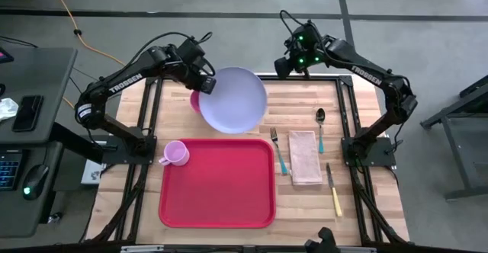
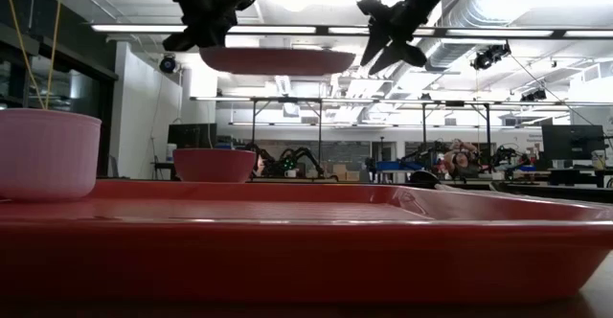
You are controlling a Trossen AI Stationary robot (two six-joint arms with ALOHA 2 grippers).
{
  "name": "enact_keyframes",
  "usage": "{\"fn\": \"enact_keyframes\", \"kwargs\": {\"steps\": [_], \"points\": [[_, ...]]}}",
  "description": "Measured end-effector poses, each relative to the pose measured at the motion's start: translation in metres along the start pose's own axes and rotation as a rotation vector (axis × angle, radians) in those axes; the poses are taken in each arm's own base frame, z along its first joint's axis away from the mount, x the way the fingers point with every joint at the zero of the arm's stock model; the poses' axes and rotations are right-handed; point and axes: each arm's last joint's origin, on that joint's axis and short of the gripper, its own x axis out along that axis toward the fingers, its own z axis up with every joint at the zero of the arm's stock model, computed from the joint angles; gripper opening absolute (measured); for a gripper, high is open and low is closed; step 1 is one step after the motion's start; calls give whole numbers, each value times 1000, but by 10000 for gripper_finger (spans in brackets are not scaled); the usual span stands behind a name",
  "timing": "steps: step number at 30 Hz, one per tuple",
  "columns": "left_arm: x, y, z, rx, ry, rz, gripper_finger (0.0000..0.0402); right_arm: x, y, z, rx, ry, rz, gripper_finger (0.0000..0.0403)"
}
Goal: Set up tray
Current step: Put the white plate to the bottom of the purple mug on the red tray
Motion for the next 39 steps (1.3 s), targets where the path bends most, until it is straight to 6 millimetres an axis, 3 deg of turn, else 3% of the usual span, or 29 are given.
{"fn": "enact_keyframes", "kwargs": {"steps": [10,18,26,33,39], "points": [[-15,-7,-8,-31,92,-125,16,-4,-6,-2,-66,11,-100,118],[-40,-36,-27,-2,138,-101,16,-4,-8,-2,-127,4,-147,118],[-42,-68,-58,13,200,-98,16,-3,-11,-4,-180,28,-159,118],[-45,-95,-87,22,164,-85,16,15,-22,-24,-200,86,-178,118],[-45,-111,-111,-7,175,-98,16,20,-30,-47,-206,-22,-138,119]]}}
